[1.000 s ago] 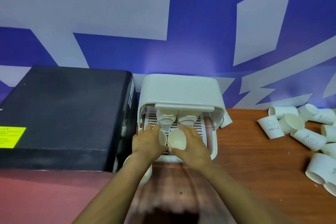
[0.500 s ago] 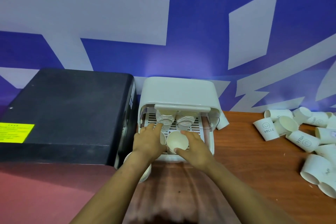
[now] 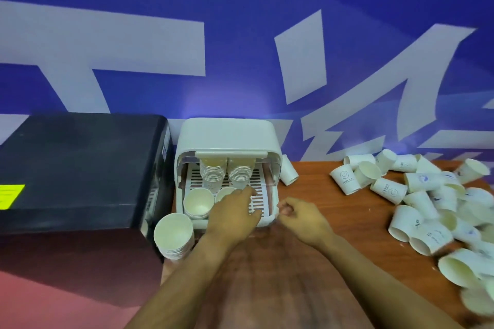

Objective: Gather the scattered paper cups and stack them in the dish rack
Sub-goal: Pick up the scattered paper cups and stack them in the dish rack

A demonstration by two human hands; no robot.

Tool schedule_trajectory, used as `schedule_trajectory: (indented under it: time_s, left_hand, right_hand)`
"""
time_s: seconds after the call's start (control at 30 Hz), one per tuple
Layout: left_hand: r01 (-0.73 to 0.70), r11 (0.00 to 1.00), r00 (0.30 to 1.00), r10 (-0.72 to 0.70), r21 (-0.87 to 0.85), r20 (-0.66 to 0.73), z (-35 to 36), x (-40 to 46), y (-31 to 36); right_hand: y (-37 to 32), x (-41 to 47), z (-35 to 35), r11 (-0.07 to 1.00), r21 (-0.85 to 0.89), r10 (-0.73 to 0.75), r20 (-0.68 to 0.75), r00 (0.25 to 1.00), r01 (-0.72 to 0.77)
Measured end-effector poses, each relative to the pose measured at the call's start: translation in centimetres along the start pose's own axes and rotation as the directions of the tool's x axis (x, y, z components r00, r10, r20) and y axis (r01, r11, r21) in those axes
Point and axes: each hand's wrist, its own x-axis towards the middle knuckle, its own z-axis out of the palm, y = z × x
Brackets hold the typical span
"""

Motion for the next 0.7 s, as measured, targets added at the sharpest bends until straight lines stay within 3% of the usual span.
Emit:
schedule_trajectory:
  time_s: [0.23,0.57,0.7]
  left_hand:
    - [-0.005,1.0,0.998,0.004,0.015,0.069,3.4,1.1,5.1]
    - [0.09,0.992,0.985,-0.103,0.094,0.141,10.8,6.8,12.4]
    - [0.168,0.985,0.976,-0.171,0.036,0.133,13.4,9.8,13.6]
  right_hand:
    - [5.3,-0.7,-4.7,0.999,0.024,0.027,-0.009,1.0,-0.027]
    - [15.3,3.6,-11.1,1.0,0.011,-0.012,0.046,0.999,0.012]
    - [18.3,6.0,-12.9,1.0,-0.007,-0.027,0.083,0.996,0.028]
